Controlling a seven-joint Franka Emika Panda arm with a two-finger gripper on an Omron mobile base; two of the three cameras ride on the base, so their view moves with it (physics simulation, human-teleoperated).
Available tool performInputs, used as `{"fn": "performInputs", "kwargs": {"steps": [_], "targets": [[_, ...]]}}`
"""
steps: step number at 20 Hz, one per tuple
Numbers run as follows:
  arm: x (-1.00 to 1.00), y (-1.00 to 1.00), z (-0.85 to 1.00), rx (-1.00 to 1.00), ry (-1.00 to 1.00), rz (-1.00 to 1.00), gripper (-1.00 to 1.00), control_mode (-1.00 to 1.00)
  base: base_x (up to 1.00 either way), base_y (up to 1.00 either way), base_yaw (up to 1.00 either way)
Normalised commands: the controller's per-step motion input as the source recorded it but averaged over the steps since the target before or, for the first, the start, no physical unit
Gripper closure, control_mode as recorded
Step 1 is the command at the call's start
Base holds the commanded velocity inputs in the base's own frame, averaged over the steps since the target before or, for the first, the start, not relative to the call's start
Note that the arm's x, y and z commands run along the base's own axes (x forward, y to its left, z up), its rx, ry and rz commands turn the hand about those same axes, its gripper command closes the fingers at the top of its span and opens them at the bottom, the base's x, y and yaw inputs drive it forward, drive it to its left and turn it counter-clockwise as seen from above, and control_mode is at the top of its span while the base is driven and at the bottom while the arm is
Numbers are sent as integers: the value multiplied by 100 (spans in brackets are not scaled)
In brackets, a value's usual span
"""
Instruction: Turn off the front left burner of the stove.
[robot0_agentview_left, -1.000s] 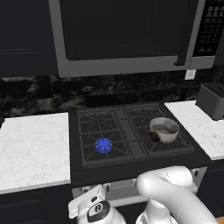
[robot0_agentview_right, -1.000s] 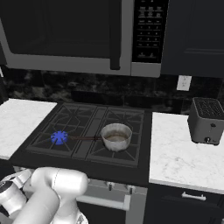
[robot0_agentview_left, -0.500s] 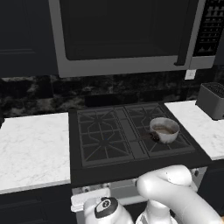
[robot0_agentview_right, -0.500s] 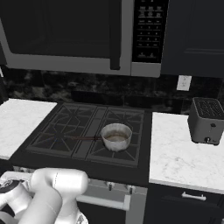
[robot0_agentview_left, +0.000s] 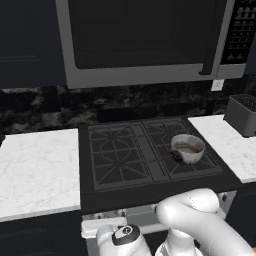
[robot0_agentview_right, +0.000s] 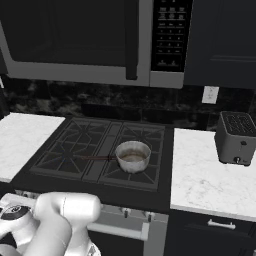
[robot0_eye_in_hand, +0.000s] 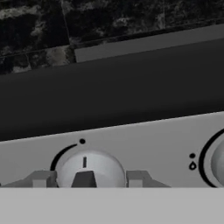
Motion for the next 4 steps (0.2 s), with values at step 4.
{"fn": "performInputs", "kwargs": {"steps": [4], "targets": [[-3, 0, 0, 0, -1, 0, 100, -100, 0, 0, 0]]}}
